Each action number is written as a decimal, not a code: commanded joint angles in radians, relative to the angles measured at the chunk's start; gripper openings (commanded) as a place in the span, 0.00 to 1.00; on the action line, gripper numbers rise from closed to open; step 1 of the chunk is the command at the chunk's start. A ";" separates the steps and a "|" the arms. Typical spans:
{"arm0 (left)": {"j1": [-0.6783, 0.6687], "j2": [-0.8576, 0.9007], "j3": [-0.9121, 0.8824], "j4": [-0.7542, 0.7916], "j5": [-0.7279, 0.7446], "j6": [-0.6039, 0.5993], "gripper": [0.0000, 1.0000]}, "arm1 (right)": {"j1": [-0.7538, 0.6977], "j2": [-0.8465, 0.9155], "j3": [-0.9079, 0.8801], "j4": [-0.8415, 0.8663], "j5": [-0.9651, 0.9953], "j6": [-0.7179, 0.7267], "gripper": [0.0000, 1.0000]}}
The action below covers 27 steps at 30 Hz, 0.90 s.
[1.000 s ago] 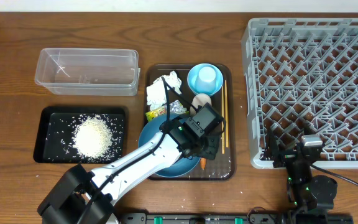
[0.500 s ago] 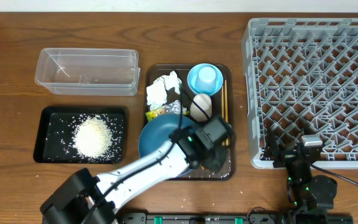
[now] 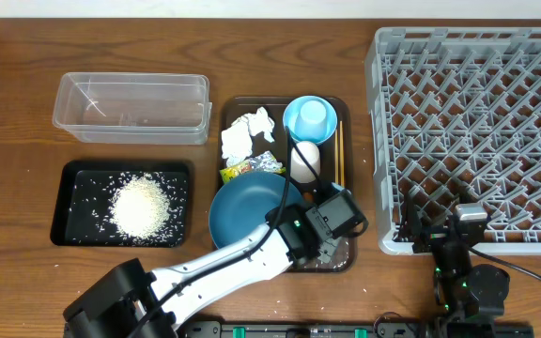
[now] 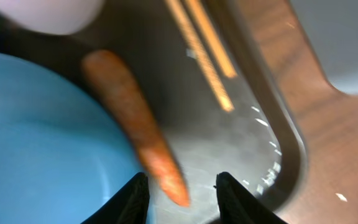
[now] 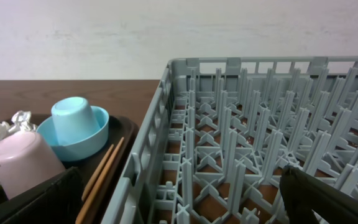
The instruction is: Sort waste into correct bins and load items into the dishwasher rack
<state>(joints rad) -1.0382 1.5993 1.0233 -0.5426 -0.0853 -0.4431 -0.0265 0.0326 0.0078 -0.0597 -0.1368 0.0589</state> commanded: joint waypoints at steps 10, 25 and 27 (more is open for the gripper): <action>0.188 0.002 0.045 -0.021 -0.132 -0.060 0.34 | -0.018 0.001 -0.002 -0.003 0.006 -0.012 0.99; 0.307 0.011 0.006 0.005 0.008 -0.123 0.31 | -0.018 0.001 -0.002 -0.003 0.005 -0.012 0.99; 0.306 0.029 -0.008 0.005 0.042 -0.148 0.26 | -0.018 0.001 -0.002 -0.003 0.005 -0.012 0.99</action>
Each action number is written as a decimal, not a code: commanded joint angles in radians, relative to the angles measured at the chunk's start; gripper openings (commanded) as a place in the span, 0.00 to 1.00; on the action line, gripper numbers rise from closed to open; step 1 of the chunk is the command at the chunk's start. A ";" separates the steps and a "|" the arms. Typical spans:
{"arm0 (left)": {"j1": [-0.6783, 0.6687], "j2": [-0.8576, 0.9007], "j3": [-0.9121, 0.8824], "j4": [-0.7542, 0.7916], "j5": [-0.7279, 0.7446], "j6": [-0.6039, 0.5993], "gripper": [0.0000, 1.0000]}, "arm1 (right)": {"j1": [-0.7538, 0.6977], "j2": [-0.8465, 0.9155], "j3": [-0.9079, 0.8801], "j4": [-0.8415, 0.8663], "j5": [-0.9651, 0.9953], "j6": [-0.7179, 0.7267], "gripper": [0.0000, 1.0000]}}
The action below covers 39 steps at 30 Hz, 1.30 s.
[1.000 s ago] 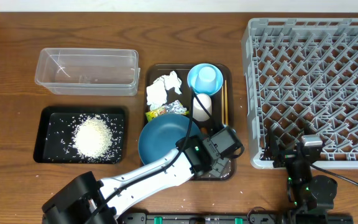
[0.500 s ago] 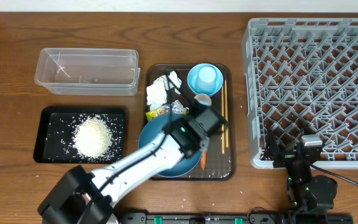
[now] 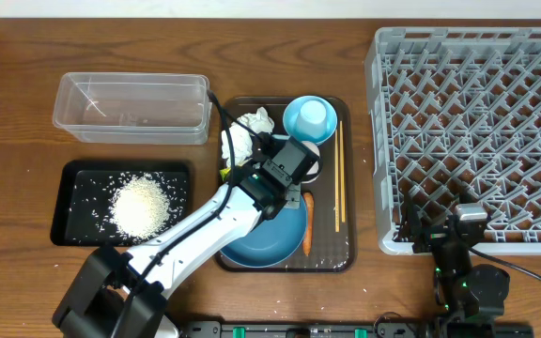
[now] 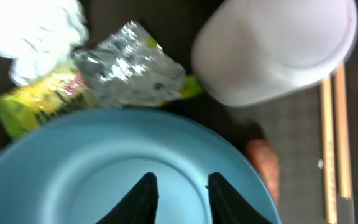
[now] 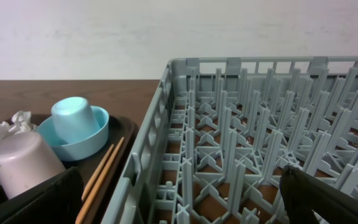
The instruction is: Sort waste into correct bins and load items into the dishwasher rack
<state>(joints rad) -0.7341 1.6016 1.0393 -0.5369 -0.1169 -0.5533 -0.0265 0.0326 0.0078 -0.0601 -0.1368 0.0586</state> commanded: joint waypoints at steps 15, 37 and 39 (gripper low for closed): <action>-0.056 0.188 -0.065 0.077 0.206 -0.118 0.06 | -0.018 0.001 -0.002 -0.003 0.006 -0.011 0.99; -0.126 0.155 -0.062 0.148 0.198 -0.185 0.06 | -0.018 0.001 -0.002 -0.003 0.006 -0.011 0.99; -0.101 0.139 -0.062 0.085 0.137 -0.184 0.06 | -0.018 0.001 -0.002 -0.003 0.005 -0.011 0.99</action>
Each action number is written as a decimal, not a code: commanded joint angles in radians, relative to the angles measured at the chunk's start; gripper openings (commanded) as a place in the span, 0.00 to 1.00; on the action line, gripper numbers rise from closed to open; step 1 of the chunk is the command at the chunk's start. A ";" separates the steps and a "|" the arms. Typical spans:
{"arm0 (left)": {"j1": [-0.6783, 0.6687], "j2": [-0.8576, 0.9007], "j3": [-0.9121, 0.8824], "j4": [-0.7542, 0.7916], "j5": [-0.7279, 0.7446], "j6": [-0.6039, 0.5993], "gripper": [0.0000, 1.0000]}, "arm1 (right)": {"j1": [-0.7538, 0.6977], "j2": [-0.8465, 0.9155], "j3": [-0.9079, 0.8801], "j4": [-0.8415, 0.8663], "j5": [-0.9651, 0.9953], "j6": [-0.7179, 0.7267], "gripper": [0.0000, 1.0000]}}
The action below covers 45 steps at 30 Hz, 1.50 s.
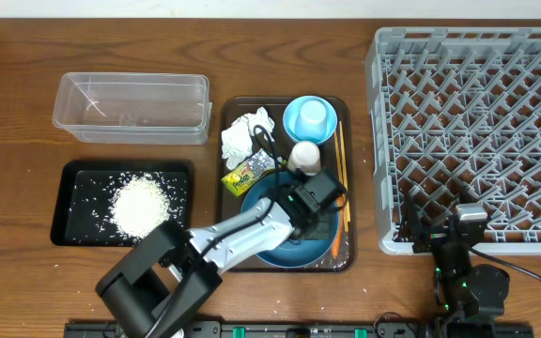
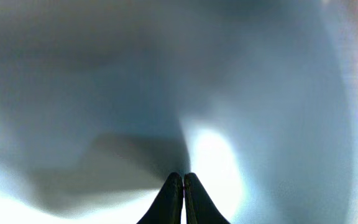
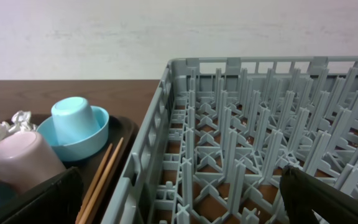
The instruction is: Sort waste into correct bins and load items into the dishwasher rack
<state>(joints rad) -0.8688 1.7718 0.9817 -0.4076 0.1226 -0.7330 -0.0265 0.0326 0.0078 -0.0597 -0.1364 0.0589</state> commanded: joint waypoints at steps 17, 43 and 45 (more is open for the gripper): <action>0.266 -0.053 -0.005 -0.372 -0.356 -0.002 0.06 | -0.018 0.001 -0.002 -0.003 0.005 -0.012 0.99; 0.386 -0.483 0.003 -0.420 -0.001 0.075 0.34 | -0.018 0.001 -0.002 -0.003 0.005 -0.012 0.99; 0.366 -0.517 0.003 -0.415 0.071 0.075 0.40 | -0.018 0.001 -0.002 -0.003 0.005 -0.012 0.99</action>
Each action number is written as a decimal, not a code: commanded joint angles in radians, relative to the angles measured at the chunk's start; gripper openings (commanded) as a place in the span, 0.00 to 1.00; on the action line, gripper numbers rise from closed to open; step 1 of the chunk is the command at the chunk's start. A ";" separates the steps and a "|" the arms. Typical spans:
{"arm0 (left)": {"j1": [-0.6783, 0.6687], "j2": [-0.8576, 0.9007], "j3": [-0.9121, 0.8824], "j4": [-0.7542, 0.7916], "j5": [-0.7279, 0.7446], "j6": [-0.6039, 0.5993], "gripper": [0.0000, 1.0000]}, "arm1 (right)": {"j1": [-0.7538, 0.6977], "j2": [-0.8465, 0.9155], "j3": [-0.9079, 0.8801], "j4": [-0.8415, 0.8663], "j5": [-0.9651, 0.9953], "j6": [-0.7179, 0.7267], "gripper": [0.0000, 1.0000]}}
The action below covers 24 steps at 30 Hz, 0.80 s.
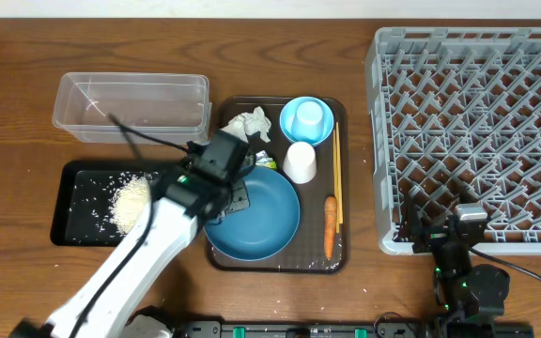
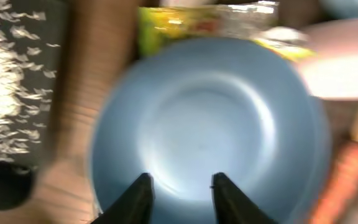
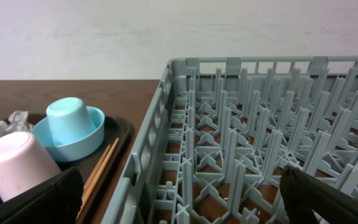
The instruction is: Sort waste into correct bins and load items into the dishwasher rack
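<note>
A dark tray (image 1: 342, 111) holds a blue plate (image 1: 256, 218), a pale pink cup (image 1: 300, 161), a light blue cup in a blue bowl (image 1: 306, 119), crumpled paper (image 1: 248, 123), chopsticks (image 1: 337, 178) and a carrot (image 1: 328, 239). My left gripper (image 1: 233, 188) hovers open over the plate's left part; its wrist view shows the plate (image 2: 210, 124) between the gripper (image 2: 182, 193) tips, a yellow-green wrapper (image 2: 204, 18) beyond. The right gripper (image 3: 179, 205) rests open at the grey dishwasher rack (image 1: 477, 122), holding nothing.
A black tray with rice (image 1: 83, 230) lies left of the dark tray. An empty clear container (image 1: 131, 106) stands behind it. The rack's near wall (image 3: 148, 155) is beside the chopsticks (image 3: 101, 171), the pink cup (image 3: 14, 162) and the blue cup (image 3: 67, 118).
My left gripper was shut and pressed low on the plate's right part; it now stands open and higher over the left part. The plate lies further left, and the pink cup and bowl have shifted.
My left gripper was open over the carrot at the tray's front right. Then it hung open over the plate near the wrapper and pink cup. Then it was shut against the plate, which sat further right. Now it is open, the plate back left. The right arm never moved.
</note>
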<state>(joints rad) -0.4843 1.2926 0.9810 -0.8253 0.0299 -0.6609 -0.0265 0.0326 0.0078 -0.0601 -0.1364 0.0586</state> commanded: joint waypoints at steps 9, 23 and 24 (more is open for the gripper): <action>-0.299 0.005 0.003 0.132 0.216 -0.038 0.74 | -0.018 0.001 -0.002 -0.003 0.005 -0.011 0.99; -0.500 0.328 0.126 0.203 0.115 -0.089 0.76 | -0.018 0.001 -0.002 -0.003 0.005 -0.011 0.99; -0.503 0.341 0.132 0.206 0.087 -0.089 0.76 | -0.018 0.001 -0.002 -0.003 0.005 -0.011 0.99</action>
<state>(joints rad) -0.9760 1.6127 1.0637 -0.6220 0.2050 -0.7410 -0.0265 0.0326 0.0078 -0.0601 -0.1368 0.0589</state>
